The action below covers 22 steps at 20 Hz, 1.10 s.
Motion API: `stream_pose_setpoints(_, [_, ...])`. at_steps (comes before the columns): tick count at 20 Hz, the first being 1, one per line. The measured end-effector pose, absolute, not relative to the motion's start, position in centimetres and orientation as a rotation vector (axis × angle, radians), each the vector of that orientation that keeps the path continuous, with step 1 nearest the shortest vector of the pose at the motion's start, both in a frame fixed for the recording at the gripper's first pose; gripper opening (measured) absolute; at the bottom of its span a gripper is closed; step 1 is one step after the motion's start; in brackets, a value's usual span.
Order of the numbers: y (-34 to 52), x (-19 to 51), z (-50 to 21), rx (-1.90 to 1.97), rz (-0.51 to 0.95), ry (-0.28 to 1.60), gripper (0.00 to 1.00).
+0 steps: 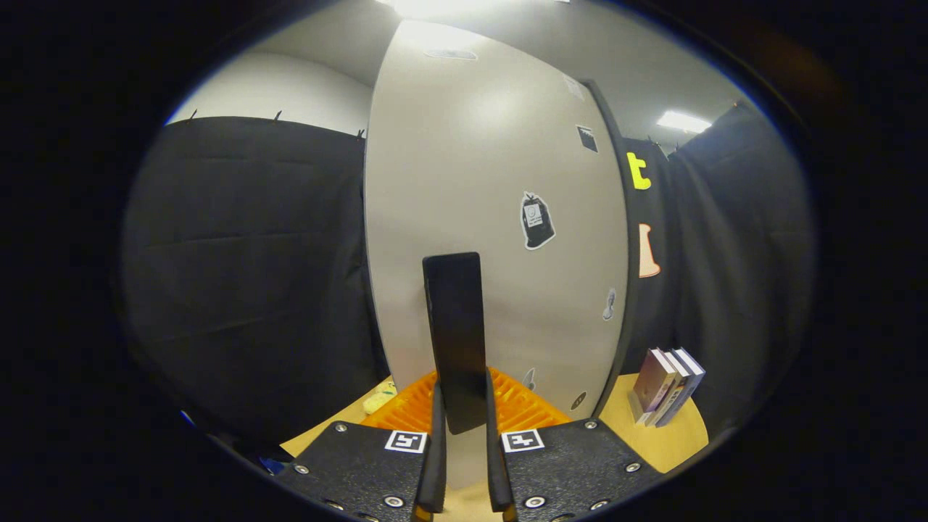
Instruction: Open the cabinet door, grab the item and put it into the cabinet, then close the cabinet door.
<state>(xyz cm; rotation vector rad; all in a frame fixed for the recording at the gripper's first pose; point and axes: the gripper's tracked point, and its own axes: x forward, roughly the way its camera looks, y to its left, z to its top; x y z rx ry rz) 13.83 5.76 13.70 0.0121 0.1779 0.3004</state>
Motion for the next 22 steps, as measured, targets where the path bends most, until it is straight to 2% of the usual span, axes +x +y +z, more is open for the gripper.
stream_pose_setpoints(5, [1.8, 12.0, 14.1, 0.026, 0.206, 0.165, 0.23])
stream_pose_setpoints(8, [-0.7, 11.3, 14.1, 0.072, 0.131, 0.156, 0.18])
stream_pose_setpoints(11, [-3.6, 10.5, 14.0, 0.03, 0.018, 0.142, 0.13])
stream_pose_setpoints(15, [-8.7, 9.7, 14.6, -0.079, -0.166, 0.115, 0.12])
stream_pose_setpoints(17, [-11.4, 8.6, 15.7, -0.09, -0.237, 0.089, 0.09])
stream_pose_setpoints(19, [-10.8, 7.9, 17.3, -0.078, -0.231, 0.03, 0.06])
stream_pose_setpoints(22, [-8.2, 7.3, 17.9, -0.097, -0.177, -0.034, 0.11])
